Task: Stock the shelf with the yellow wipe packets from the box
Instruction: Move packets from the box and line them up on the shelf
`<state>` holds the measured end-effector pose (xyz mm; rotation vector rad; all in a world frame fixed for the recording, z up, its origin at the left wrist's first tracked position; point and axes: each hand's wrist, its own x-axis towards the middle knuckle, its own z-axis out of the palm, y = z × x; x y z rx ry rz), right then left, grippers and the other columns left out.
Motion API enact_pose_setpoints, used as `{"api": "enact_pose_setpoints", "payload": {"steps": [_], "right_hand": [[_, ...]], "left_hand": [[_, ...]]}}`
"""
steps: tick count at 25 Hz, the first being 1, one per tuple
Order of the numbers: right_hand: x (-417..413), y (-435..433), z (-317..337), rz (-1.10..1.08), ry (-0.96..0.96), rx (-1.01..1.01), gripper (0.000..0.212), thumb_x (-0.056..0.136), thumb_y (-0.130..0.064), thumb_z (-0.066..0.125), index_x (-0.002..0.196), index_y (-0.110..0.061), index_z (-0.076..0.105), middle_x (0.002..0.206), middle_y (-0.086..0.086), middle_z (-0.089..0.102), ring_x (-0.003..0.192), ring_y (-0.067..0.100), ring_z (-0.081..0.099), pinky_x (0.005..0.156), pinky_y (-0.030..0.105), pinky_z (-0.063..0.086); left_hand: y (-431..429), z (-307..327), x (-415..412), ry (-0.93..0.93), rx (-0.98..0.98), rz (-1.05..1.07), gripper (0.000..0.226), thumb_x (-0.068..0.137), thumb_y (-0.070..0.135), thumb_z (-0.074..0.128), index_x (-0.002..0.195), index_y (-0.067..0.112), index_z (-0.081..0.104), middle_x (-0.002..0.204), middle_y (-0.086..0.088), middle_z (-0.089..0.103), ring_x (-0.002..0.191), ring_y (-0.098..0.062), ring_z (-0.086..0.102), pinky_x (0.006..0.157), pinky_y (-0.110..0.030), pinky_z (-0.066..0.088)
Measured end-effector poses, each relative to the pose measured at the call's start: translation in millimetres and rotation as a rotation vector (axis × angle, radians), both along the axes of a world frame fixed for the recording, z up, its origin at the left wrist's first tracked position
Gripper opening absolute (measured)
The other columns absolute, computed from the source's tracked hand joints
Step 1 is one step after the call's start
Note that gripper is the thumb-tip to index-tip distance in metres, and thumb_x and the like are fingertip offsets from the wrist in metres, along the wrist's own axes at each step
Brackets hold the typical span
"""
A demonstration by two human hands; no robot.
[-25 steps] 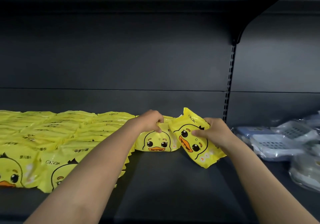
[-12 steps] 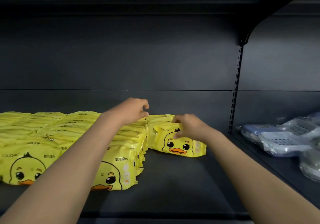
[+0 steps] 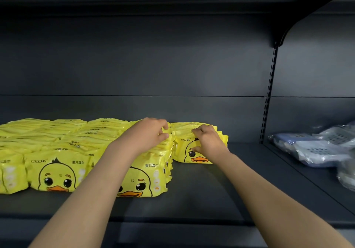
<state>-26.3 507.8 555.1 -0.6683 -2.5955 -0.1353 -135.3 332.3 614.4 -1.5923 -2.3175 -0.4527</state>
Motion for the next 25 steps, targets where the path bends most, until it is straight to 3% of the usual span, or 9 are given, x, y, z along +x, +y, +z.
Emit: {"api": "enact_pose_setpoints", "payload": {"steps": [4,8,13,25], "right_hand": [[6,-20,22,-0.107,-0.149,0.075,0.064,0.088,-0.036,0.061,0.139,-0.008,0.034,0.136,0.013,0.042,0.128,0.029,0.037,0.104,0.037,0.035],[16,-52,53,-0.171,-0.140,0.016,0.052,0.090,-0.035,0.055,0.132,-0.007,0.042,0.131,0.014,0.047,0.124,0.030,0.041,0.099,0.041,0.040],[34,-103,81,-0.150,-0.078,0.036,0.050,0.091,-0.031,0.054,0.132,-0.005,0.043,0.131,0.016,0.048,0.124,0.030,0.040,0.097,0.039,0.040],[128,-236,54,-0.069,0.124,-0.047,0.053,0.088,-0.037,0.059,0.132,-0.011,0.046,0.129,0.011,0.046,0.124,0.027,0.040,0.097,0.037,0.040]], "left_hand": [[-19,5,1,0.028,0.017,0.010,0.028,0.094,0.033,0.049,0.118,0.020,0.055,0.113,0.003,0.061,0.104,-0.017,0.054,0.089,-0.032,0.045],[-53,8,1,0.068,0.091,0.017,0.028,0.094,0.034,0.047,0.116,0.020,0.056,0.114,0.003,0.061,0.104,-0.017,0.055,0.087,-0.035,0.047],[-95,2,3,0.146,0.219,0.061,0.028,0.096,0.034,0.043,0.115,0.019,0.056,0.113,0.002,0.060,0.105,-0.020,0.054,0.078,-0.033,0.045],[-254,-22,75,0.157,0.344,0.164,0.031,0.095,0.030,0.044,0.120,0.014,0.055,0.119,-0.003,0.058,0.113,-0.025,0.049,0.086,-0.037,0.040]]}}
